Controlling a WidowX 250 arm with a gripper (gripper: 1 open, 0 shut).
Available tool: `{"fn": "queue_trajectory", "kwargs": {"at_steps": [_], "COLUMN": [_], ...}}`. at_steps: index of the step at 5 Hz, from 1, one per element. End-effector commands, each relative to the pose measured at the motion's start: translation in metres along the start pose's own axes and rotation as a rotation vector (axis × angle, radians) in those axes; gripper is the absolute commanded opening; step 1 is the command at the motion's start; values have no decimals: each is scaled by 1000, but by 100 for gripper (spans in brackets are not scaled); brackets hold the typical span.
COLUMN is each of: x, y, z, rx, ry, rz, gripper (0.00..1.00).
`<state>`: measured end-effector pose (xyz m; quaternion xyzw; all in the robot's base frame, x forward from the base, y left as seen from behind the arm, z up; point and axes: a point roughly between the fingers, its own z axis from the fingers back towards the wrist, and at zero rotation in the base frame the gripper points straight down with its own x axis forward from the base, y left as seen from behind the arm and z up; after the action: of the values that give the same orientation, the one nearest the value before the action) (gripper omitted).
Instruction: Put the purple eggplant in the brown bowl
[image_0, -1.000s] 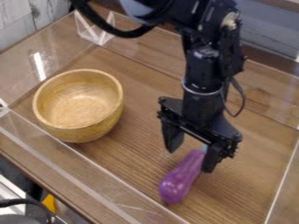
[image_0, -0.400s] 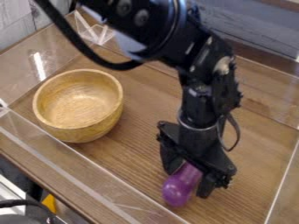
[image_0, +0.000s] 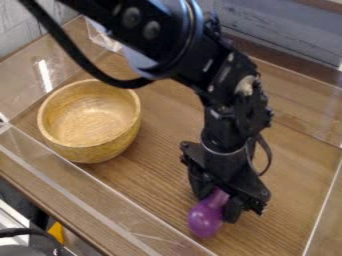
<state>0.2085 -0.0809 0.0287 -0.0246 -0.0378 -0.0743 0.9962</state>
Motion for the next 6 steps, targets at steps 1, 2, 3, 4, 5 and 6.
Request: {"fn": "queue_trajectory", "kwargs": {"at_steps": [1,2,3,4,5,6], "x": [11,11,11,4,-3,-1], "y": [4,3,2,-4,-11,-4], "z": [-3,2,8,12,13,7], "rx": [-11,-19,-19,-25,-33,-29], "ry": [-33,-31,-29,-30,-32,-31], "rz": [33,83,130,117,103,123], "gripper": [0,100,0,0,100,0]}}
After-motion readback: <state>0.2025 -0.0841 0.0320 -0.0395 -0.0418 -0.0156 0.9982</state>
